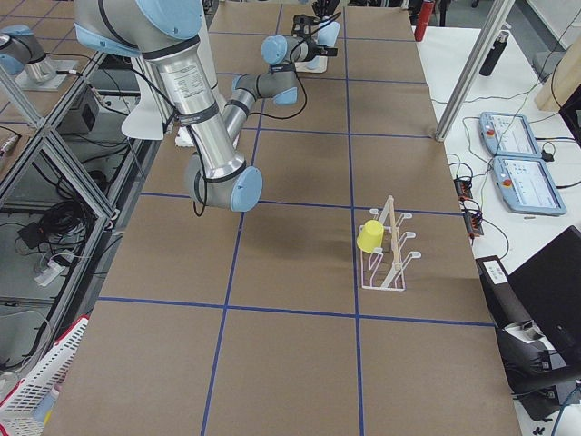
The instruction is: Transfer IKEA cup to right arm and place on rack
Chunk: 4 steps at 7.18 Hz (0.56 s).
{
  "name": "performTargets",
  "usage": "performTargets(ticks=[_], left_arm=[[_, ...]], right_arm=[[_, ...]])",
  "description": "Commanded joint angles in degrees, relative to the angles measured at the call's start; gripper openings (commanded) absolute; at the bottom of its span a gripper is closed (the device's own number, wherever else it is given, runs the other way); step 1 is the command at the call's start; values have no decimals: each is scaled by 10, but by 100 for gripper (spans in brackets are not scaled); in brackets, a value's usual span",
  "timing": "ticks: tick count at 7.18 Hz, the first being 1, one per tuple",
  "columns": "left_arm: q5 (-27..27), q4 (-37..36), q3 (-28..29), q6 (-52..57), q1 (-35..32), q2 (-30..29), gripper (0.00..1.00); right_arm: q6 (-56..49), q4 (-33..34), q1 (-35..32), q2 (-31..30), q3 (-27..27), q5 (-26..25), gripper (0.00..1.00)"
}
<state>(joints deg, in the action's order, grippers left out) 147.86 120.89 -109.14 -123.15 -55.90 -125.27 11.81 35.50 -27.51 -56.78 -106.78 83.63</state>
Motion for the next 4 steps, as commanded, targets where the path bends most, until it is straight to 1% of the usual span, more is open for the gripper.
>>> performTargets(ticks=[1,4], left_arm=[[0,0,0,0,3,-1,0],[0,0,1,0,6,-1,0]], right_arm=[[-1,-1,1,1,-1,-5,99],[-26,-1,1,0,-3,-11,99]])
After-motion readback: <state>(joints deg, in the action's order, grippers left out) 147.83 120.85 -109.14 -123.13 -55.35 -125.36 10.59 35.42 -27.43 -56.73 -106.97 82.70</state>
